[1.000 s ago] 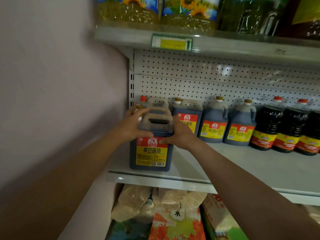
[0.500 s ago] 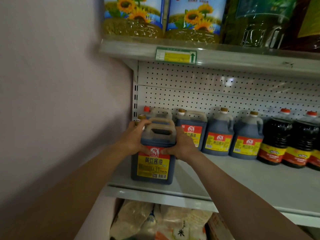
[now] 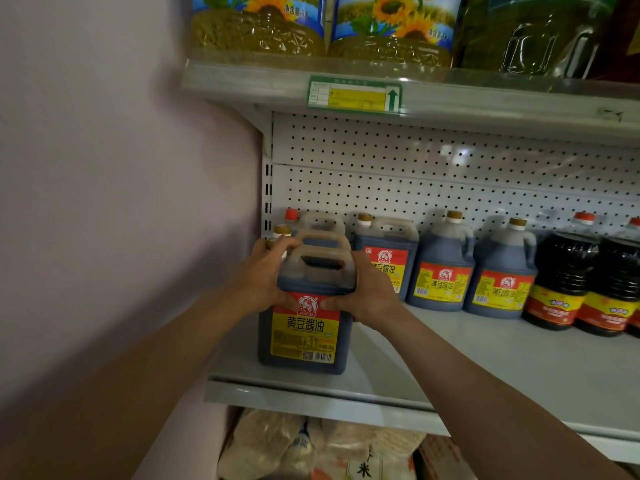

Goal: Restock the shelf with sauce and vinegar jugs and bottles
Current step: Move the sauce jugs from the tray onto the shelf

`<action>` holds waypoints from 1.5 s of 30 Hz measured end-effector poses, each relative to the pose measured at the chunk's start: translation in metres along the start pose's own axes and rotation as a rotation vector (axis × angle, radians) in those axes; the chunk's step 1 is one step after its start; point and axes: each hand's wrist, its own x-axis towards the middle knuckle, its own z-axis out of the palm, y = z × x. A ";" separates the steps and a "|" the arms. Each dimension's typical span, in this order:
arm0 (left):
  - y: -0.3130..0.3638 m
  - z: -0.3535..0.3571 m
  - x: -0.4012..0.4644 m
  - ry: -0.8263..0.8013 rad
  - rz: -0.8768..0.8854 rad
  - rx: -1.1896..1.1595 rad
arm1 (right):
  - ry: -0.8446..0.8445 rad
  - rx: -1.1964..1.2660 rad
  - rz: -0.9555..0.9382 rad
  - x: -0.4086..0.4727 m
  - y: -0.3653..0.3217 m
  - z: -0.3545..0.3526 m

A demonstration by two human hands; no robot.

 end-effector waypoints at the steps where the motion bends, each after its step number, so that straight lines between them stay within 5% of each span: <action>1: 0.000 0.001 -0.002 0.011 0.006 -0.010 | 0.011 0.001 -0.018 -0.001 0.001 0.001; 45: -0.024 0.007 0.070 0.031 -0.033 0.086 | -0.015 -0.014 -0.011 0.087 0.026 0.021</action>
